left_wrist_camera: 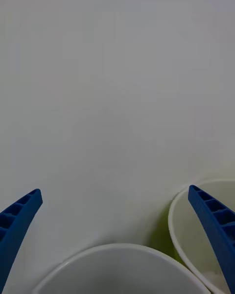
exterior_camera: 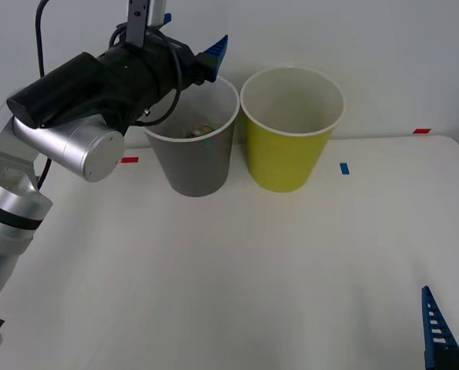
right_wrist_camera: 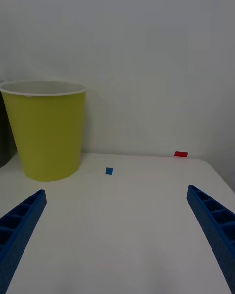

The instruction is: Put cans in the gray bin and PET bottles in the light green bin.

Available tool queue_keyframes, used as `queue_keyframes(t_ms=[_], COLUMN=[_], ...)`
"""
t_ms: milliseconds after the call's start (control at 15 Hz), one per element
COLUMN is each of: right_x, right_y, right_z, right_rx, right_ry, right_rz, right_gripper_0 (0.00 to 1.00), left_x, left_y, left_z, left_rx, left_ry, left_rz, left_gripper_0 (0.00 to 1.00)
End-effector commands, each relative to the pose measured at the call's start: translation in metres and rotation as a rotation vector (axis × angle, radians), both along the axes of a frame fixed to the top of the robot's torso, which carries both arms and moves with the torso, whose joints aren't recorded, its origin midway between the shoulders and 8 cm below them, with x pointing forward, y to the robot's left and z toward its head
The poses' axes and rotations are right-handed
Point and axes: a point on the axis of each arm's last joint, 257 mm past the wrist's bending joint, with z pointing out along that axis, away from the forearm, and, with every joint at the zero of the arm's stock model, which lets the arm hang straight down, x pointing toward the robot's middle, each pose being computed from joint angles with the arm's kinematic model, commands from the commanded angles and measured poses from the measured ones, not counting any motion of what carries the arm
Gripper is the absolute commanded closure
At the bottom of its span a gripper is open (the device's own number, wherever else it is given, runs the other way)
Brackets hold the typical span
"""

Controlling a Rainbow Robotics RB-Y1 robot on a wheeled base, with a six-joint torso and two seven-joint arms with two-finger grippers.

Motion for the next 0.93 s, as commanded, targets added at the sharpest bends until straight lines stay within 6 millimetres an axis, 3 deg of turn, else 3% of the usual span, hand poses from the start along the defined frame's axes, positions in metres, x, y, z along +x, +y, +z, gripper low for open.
queue_keyframes(t_ms=[67, 200, 667, 933], right_x=[0.0, 0.0, 0.0, 0.0], right_y=[0.0, 0.0, 0.0, 0.0], right_z=[0.0, 0.0, 0.0, 0.0], right_rx=[0.0, 0.0, 0.0, 0.0], right_ry=[0.0, 0.0, 0.0, 0.0], right_rz=[0.0, 0.0, 0.0, 0.0], right_gripper_0=[0.0, 0.0, 0.0, 0.0], left_x=[-0.001, -0.007, -0.049, -0.084], left_y=[0.0, 0.004, 0.077, 0.116], left_z=[0.0, -0.003, -0.022, -0.057], left_rx=[-0.007, 0.004, 0.077, 0.071], left_ry=[0.005, 0.0, -0.032, -0.004], left_rz=[-0.005, -0.005, 0.085, 0.143], left_gripper_0=[0.0, 0.0, 0.0, 0.0])
